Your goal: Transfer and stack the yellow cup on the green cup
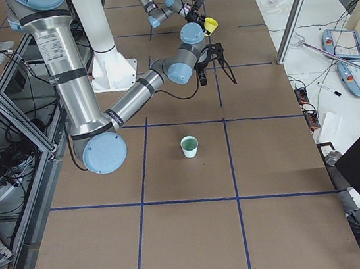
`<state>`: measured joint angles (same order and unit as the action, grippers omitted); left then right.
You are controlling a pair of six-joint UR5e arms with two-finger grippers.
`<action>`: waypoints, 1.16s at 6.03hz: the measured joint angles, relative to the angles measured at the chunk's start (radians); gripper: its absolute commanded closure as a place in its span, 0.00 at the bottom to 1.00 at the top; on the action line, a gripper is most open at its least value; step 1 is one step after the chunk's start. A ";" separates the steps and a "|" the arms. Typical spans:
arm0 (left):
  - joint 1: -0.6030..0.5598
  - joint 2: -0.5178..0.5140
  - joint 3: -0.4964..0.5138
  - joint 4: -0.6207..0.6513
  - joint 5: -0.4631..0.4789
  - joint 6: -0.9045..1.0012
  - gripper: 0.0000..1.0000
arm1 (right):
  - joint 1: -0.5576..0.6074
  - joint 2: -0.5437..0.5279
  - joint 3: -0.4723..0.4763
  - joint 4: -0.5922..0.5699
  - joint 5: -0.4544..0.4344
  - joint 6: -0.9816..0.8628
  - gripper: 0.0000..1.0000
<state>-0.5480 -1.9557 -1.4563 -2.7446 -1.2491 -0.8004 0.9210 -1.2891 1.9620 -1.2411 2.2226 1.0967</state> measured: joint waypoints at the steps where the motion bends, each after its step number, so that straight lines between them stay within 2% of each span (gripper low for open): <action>1: 0.012 -0.015 0.002 -0.038 -0.054 0.070 0.81 | -0.051 0.087 -0.004 -0.069 -0.041 0.078 0.00; 3: 0.055 -0.028 0.000 -0.109 -0.114 0.222 0.79 | -0.132 0.203 -0.022 -0.155 -0.128 0.154 0.00; 7: 0.096 -0.043 -0.023 -0.125 -0.123 0.385 0.77 | -0.192 0.324 -0.100 -0.166 -0.152 0.253 0.00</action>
<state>-0.4516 -1.9982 -1.4796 -2.8699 -1.3724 -0.4152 0.7286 -0.9648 1.8620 -1.4076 2.0706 1.3502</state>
